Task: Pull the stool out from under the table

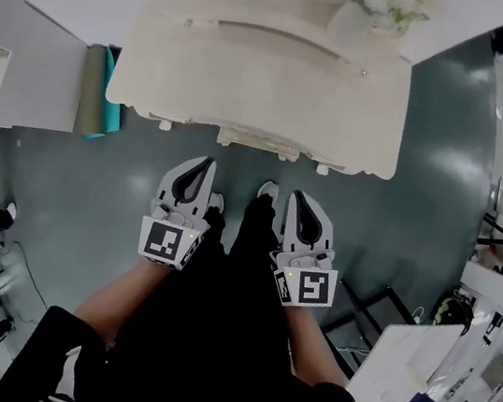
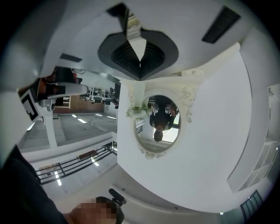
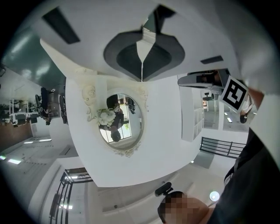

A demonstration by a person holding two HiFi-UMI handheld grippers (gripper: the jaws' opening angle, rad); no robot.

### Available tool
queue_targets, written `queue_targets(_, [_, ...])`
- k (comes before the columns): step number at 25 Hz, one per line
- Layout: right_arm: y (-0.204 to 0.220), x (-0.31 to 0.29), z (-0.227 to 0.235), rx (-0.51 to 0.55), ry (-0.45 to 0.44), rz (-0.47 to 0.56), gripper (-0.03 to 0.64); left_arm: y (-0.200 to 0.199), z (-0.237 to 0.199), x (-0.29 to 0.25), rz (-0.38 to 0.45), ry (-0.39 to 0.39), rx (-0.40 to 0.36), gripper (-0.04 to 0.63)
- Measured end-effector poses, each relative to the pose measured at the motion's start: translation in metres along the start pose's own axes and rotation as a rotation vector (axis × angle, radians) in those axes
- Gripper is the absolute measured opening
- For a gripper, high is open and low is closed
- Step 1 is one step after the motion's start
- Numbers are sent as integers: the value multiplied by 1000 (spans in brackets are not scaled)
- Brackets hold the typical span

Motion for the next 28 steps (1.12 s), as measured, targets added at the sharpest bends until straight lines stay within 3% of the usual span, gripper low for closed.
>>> queue_targets(6, [-2, -39, 30, -7, -72, -6, 20, 3, 6, -28, -52, -64, -63, 14])
queue_targets(10, [-3, -44, 54, -7, -83, -1, 20, 14, 26, -31, -90, -56, -98, 14])
queue_targets(16, [-6, -40, 79, 36, -31, -1, 20, 27, 25, -20, -88, -58, -63, 14])
queue_targets(25, [48, -15, 68, -5, 69, -22, 20, 52, 19, -8, -16, -25, -66, 14])
queue_targets(28, [73, -4, 68, -12, 99, -49, 20, 79, 19, -4, -42, -16, -47, 14])
Point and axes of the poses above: the fingertips, and each gripper's own axes: x backward along the fingers, z to its right, y out of its underside, the point moved 1 cm from there along x, backward along the fingers, and after that the axes turned 10 degrees about -x, right-handed, at the moved point
